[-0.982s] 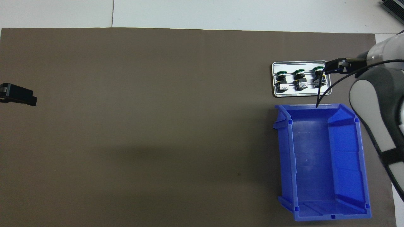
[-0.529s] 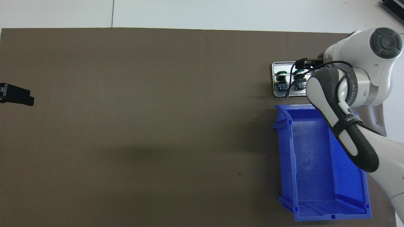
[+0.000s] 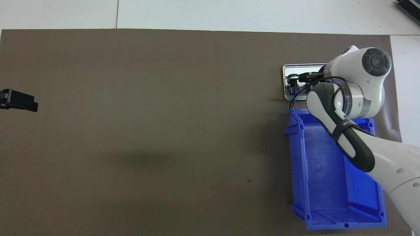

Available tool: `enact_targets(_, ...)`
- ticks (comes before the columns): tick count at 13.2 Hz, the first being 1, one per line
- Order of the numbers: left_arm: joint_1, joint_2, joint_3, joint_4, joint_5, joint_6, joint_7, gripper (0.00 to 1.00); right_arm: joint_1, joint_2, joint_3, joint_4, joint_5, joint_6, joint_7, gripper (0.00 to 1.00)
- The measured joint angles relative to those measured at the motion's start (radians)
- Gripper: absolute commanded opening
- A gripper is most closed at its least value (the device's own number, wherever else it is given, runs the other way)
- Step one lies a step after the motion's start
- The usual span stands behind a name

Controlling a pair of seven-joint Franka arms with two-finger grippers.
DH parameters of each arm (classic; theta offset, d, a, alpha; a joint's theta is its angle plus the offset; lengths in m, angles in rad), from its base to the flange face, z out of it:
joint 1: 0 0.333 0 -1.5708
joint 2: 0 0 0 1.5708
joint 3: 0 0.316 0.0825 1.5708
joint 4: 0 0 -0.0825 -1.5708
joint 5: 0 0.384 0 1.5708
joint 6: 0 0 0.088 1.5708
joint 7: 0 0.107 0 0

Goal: Place and press button with both arms
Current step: 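Reach the right gripper to the metal tray and grasp a green button, then lift the green button out of the tray with the right gripper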

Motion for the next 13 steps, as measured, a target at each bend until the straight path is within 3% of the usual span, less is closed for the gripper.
enact_targets(3, 0.0, -0.005, -0.001, -0.006, 0.0, 0.006, 0.0, 1.0, -0.004, 0.0, 0.0, -0.022, 0.0, 0.0, 0.0, 0.95)
enact_targets(4, 0.0, -0.007, -0.001, -0.007, 0.0, 0.006, 0.0, 1.0, -0.005, 0.0, 0.0, -0.027, 0.0, 0.0, 0.0, 0.87)
enact_targets(5, 0.0, -0.008, 0.0, -0.009, 0.0, 0.006, 0.0, 1.0, -0.006, 0.0, 0.0, -0.031, 0.0, 0.0, 0.0, 0.68)
enact_targets(7, 0.0, -0.009, 0.0, -0.01, 0.0, 0.006, 0.0, 1.0, -0.007, 0.0, 0.0, -0.034, 0.0, 0.0, 0.0, 0.05)
enact_targets(8, 0.0, -0.009, 0.0, -0.01, 0.0, 0.006, 0.0, 1.0, -0.007, 0.0, 0.0, -0.034, 0.0, 0.002, 0.0, 0.0)
enact_targets(13, 0.001, -0.009, 0.0, -0.011, 0.0, 0.006, 0.0, 1.0, -0.007, -0.003, 0.0, -0.018, 0.006, 0.031, 0.01, 0.0)
